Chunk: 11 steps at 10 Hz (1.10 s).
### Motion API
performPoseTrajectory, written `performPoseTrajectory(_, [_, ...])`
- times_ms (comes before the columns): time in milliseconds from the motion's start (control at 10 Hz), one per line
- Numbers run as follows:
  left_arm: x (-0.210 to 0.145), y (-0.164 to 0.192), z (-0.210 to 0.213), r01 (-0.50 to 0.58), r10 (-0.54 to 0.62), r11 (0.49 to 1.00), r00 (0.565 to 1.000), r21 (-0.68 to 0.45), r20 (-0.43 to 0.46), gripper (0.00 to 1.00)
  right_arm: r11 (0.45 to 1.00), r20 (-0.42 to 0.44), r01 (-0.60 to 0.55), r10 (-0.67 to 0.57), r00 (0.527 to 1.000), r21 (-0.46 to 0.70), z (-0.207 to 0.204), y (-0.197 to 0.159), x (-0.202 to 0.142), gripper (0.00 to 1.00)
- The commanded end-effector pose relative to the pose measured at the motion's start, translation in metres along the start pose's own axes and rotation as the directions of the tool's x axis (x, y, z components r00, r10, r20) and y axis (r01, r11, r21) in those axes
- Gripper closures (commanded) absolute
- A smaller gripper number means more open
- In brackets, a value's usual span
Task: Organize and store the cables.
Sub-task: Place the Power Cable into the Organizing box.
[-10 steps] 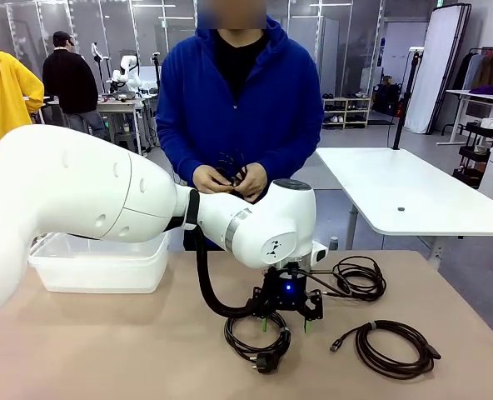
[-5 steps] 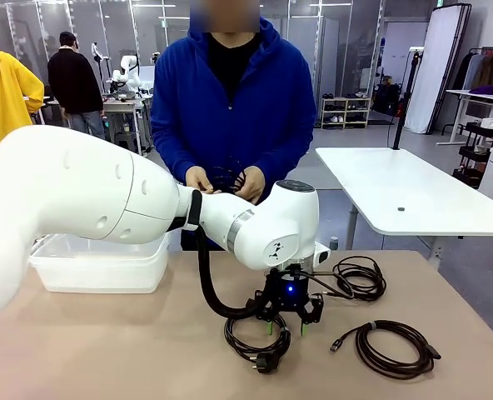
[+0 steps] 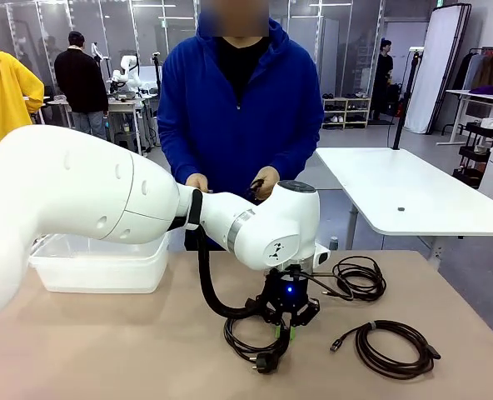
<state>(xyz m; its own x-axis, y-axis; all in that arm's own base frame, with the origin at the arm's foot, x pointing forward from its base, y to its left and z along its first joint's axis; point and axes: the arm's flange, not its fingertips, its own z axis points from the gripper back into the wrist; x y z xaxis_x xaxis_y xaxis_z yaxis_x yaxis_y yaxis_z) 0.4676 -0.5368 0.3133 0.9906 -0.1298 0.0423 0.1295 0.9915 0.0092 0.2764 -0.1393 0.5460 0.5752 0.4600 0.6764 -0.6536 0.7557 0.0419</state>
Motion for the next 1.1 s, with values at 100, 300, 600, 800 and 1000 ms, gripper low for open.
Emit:
performPoseTrajectory(100, [-0.004, -0.001, 0.004, -0.025, 0.025, 0.999, 1.000, 0.042, -0.006, 1.00, 1.000, 0.001, -0.015, 0.015, 1.000, 0.008, -0.001, 0.000, -0.003, 0.00])
performPoseTrajectory(300, [-0.001, -0.003, 0.013, -0.029, 0.030, 0.999, 0.999, 0.037, -0.018, 0.97, 1.000, 0.001, -0.015, 0.015, 1.000, 0.008, -0.001, 0.000, -0.003, 0.00])
performPoseTrajectory(600, [-0.003, 0.006, 0.054, -0.031, 0.030, 0.997, 0.999, 0.077, 0.017, 0.97, 1.000, 0.001, -0.015, 0.015, 1.000, 0.008, -0.001, 0.000, -0.003, 0.00])
performPoseTrajectory(800, [-0.008, 0.014, 0.084, -0.022, 0.018, 0.995, 0.999, 0.098, 0.047, 0.97, 1.000, 0.001, -0.015, 0.015, 1.000, 0.008, -0.001, 0.000, -0.003, 0.00])
performPoseTrajectory(1000, [-0.012, 0.019, 0.094, -0.038, 0.032, 0.996, 0.997, 0.086, 0.076, 0.97, 1.000, 0.001, -0.015, 0.015, 1.000, 0.008, -0.001, 0.000, -0.003, 0.00])
